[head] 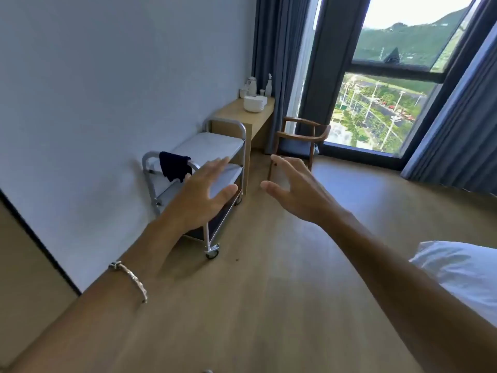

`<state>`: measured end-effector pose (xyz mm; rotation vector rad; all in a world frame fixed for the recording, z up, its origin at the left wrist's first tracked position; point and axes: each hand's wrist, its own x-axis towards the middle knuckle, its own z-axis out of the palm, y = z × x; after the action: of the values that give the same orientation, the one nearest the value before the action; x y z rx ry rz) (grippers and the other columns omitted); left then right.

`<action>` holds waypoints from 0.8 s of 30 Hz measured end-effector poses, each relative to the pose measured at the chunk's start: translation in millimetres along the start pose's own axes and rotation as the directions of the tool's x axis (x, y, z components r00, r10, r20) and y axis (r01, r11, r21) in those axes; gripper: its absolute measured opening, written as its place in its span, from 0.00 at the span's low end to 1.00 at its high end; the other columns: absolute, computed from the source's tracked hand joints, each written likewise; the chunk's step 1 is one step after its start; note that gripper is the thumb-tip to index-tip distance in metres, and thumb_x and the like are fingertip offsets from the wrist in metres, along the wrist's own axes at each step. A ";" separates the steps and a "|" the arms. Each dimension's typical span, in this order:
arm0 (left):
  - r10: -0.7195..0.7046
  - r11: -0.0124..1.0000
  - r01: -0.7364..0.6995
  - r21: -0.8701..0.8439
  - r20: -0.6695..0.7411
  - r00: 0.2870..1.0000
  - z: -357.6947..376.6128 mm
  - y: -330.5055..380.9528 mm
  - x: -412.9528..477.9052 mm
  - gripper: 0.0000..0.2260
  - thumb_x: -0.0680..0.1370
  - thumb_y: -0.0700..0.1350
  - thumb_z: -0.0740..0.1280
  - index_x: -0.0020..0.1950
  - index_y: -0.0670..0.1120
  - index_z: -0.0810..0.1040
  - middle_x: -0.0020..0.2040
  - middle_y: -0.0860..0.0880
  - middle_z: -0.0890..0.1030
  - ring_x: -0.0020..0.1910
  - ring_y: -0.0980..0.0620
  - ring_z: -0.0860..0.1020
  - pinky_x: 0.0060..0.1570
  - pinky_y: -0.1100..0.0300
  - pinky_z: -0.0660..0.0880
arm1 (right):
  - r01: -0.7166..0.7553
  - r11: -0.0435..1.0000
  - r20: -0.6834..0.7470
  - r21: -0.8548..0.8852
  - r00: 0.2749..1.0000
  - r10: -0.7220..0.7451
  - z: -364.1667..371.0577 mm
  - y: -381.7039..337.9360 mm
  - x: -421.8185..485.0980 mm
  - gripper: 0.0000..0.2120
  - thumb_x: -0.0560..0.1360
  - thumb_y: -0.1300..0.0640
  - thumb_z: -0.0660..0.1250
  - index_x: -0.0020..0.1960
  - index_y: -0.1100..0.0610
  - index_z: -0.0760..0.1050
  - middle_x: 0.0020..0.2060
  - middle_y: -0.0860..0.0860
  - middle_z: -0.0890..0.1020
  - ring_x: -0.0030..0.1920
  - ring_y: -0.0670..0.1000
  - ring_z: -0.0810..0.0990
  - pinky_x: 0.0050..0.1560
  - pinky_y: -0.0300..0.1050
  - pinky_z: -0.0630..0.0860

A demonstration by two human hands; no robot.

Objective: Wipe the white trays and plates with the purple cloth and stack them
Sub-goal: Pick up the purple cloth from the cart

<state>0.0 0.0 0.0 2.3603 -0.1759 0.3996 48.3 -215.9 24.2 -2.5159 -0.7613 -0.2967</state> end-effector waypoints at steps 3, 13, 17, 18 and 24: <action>-0.043 0.999 0.042 -0.010 -0.019 0.999 -5.6 -36.0 42.0 0.28 0.79 0.55 0.61 0.77 0.57 0.56 0.77 0.52 0.59 0.76 0.50 0.57 0.72 0.41 0.58 | -0.024 1.000 0.022 0.013 0.999 0.023 29.1 9.8 57.3 0.34 0.77 0.40 0.62 0.77 0.50 0.55 0.74 0.52 0.60 0.72 0.53 0.63 0.66 0.51 0.70; -0.157 0.988 0.157 -0.005 -0.016 0.987 -44.2 -143.8 193.8 0.27 0.80 0.53 0.61 0.77 0.53 0.56 0.77 0.51 0.59 0.76 0.49 0.56 0.73 0.45 0.59 | -0.035 0.996 0.105 0.081 0.994 0.026 114.2 39.4 251.3 0.34 0.75 0.36 0.60 0.76 0.47 0.54 0.73 0.51 0.61 0.70 0.52 0.65 0.64 0.52 0.72; -0.161 0.987 0.162 0.014 -0.024 0.987 -44.2 -170.3 238.2 0.27 0.80 0.52 0.61 0.77 0.52 0.57 0.77 0.50 0.60 0.74 0.50 0.59 0.71 0.52 0.61 | -0.055 0.994 0.114 0.099 0.992 0.044 132.1 57.6 308.2 0.34 0.76 0.36 0.60 0.76 0.46 0.53 0.74 0.51 0.60 0.71 0.52 0.65 0.63 0.54 0.73; -0.170 0.985 0.171 0.026 -0.022 0.985 -43.0 -177.8 248.5 0.27 0.80 0.52 0.61 0.77 0.52 0.57 0.77 0.50 0.60 0.75 0.50 0.59 0.71 0.52 0.61 | -0.049 0.994 0.124 0.096 0.992 0.037 136.3 61.4 321.0 0.34 0.76 0.37 0.60 0.76 0.47 0.53 0.74 0.51 0.60 0.71 0.52 0.65 0.63 0.53 0.73; -0.229 0.966 0.234 0.114 -0.057 0.972 -37.9 -235.1 317.8 0.27 0.80 0.54 0.59 0.78 0.54 0.55 0.77 0.53 0.59 0.76 0.52 0.57 0.73 0.52 0.59 | 0.030 0.993 0.180 0.116 0.982 -0.051 169.3 86.6 416.6 0.34 0.76 0.36 0.59 0.77 0.46 0.51 0.75 0.50 0.58 0.71 0.53 0.64 0.66 0.57 0.69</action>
<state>346.5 193.1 -18.8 2.4523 0.1480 0.3552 450.1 0.4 -14.1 -2.4454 -0.8758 -0.0348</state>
